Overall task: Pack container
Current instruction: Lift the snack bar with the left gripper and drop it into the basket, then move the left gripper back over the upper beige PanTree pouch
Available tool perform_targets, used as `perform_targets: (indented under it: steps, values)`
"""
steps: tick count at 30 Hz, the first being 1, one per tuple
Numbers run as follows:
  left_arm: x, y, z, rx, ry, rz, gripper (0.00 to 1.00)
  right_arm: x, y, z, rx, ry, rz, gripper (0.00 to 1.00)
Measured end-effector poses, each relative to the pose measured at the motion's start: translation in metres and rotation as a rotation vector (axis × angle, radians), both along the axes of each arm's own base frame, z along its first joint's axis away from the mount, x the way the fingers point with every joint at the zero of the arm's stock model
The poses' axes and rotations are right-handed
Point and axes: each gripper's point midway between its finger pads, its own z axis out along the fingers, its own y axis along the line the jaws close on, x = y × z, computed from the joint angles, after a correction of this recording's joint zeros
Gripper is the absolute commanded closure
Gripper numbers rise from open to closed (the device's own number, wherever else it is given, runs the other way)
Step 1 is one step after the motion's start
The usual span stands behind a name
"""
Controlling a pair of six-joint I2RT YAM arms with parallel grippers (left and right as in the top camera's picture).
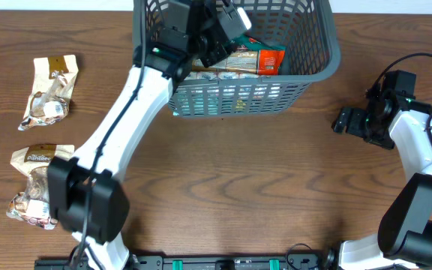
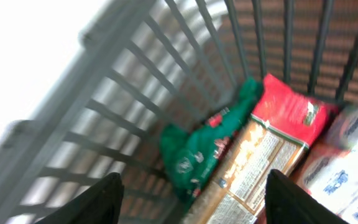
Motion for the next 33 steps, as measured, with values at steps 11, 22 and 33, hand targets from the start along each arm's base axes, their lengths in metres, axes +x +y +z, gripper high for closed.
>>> perform_targets:
  steps: [11,22,33]
  values:
    - [-0.067,0.114,0.141,-0.029,-0.171,0.308,0.32,0.000,0.000,0.000,0.000,0.001,0.000,0.01]
    - [-0.106,0.304,0.098,-0.001,0.099,0.945,0.07,-0.001,0.000,0.000,0.001,0.003,0.000,0.01]
    - [-0.076,0.419,-0.007,-0.089,0.395,1.166,0.00,-0.001,0.000,0.000,0.001,0.003,0.000,0.01]
